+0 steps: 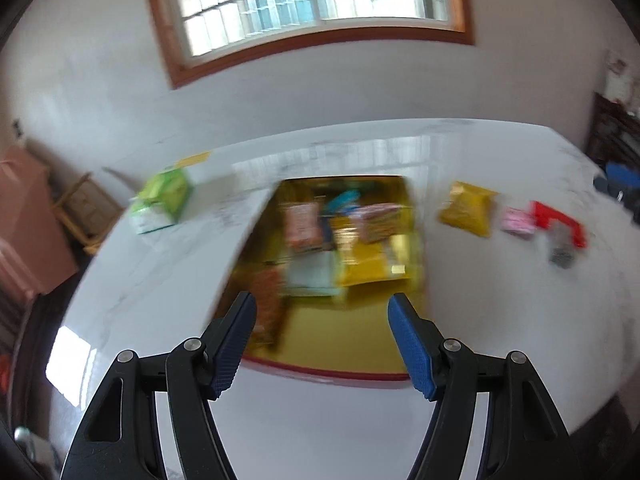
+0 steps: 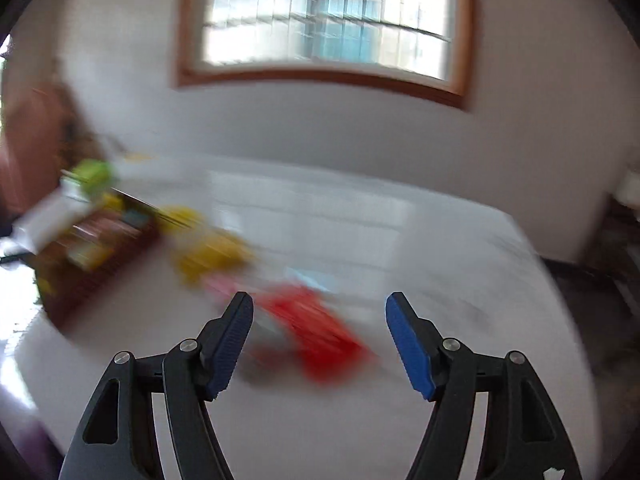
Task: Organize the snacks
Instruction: 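Withdraw both tools from the tin toward the remaining snacks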
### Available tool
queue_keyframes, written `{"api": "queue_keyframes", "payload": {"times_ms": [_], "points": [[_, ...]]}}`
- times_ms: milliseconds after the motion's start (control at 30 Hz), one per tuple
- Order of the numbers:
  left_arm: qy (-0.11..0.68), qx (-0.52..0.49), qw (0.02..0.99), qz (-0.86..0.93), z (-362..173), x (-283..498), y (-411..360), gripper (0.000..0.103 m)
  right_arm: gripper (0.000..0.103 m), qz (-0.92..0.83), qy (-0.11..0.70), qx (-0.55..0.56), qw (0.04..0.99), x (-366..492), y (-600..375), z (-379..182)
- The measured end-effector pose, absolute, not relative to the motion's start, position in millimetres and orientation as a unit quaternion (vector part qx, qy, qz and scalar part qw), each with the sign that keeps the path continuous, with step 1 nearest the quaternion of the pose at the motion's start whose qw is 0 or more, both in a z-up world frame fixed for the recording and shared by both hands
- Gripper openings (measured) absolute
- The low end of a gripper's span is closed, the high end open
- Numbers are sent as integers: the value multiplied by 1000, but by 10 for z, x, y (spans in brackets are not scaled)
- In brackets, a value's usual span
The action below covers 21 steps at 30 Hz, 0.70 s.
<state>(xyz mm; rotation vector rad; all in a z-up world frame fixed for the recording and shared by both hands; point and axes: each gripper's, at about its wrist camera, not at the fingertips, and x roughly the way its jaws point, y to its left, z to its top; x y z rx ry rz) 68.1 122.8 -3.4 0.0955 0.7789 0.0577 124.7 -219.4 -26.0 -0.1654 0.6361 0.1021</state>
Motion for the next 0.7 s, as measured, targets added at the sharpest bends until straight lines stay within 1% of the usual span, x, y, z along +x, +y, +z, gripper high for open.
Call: {"api": "queue_keyframes", "payload": {"times_ms": [167, 333, 400, 533, 700], "points": [[402, 17, 914, -51, 112, 785, 912, 69, 66, -15, 336, -35, 941, 1248, -2882, -528], [414, 15, 906, -84, 239, 1001, 652, 69, 66, -29, 351, 11, 936, 1281, -3158, -734], [423, 31, 899, -110, 289, 1166, 519, 69, 66, -23, 359, 20, 933, 1298, -3172, -795], [416, 84, 897, -125, 333, 1588, 214, 69, 66, -11, 351, 30, 936, 1232, -3233, -793], [447, 118, 869, -175, 180, 2264, -143, 69, 66, 2, 355, 32, 934, 1180, -3219, -819]]}}
